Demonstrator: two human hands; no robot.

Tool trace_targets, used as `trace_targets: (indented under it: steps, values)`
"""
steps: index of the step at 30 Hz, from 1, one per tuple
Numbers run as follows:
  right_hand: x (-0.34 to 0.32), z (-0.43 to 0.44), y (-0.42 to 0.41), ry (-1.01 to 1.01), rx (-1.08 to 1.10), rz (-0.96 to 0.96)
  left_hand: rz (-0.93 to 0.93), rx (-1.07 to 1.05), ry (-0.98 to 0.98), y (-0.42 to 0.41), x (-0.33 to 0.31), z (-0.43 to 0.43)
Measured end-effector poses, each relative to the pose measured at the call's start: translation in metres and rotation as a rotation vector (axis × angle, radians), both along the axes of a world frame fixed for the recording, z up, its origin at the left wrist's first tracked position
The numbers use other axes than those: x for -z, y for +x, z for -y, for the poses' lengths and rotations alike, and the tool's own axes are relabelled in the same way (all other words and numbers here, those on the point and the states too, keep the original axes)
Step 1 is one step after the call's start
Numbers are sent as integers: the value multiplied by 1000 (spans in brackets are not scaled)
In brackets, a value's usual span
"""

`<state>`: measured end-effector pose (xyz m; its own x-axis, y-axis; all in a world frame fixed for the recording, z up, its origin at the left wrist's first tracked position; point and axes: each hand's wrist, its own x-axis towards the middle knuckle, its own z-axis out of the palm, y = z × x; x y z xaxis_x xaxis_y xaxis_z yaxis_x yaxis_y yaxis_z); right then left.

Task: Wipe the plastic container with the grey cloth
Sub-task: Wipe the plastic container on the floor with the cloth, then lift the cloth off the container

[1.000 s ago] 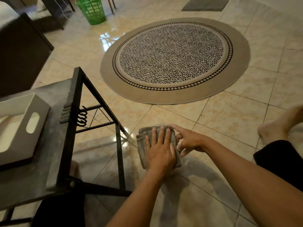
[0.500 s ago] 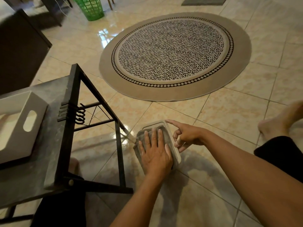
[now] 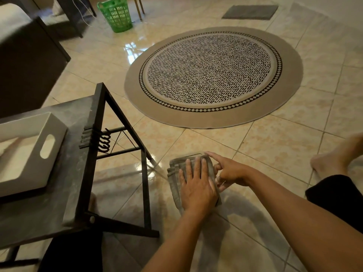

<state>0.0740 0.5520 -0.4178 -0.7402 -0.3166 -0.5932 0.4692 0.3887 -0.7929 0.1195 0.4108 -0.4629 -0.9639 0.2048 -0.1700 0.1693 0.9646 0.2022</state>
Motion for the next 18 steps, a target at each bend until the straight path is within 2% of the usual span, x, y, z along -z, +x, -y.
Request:
trace_targets:
  steps: [3, 6, 9, 11, 13, 15, 18]
  values:
    - [-1, -3, 4, -5, 7, -6, 4, 3, 107, 10, -6, -3]
    - [-3, -9, 8, -5, 25, -2, -72, -217, 313, 9, -21, 16]
    - [-3, -14, 10, 33, 39, -15, 134, -564, 618, 9, -25, 44]
    - [-4, -13, 9, 80, 50, -47, 311, -662, 749, 10, -24, 52]
    - [-5, -8, 10, 125, 94, -75, 375, -690, 778, 9, -21, 56]
    - [-5, 1, 15, 171, 185, -85, 347, -696, 738, 7, -18, 55]
    - [1, 13, 23, 437, 206, -259, 207, -655, 593, 7, -21, 49]
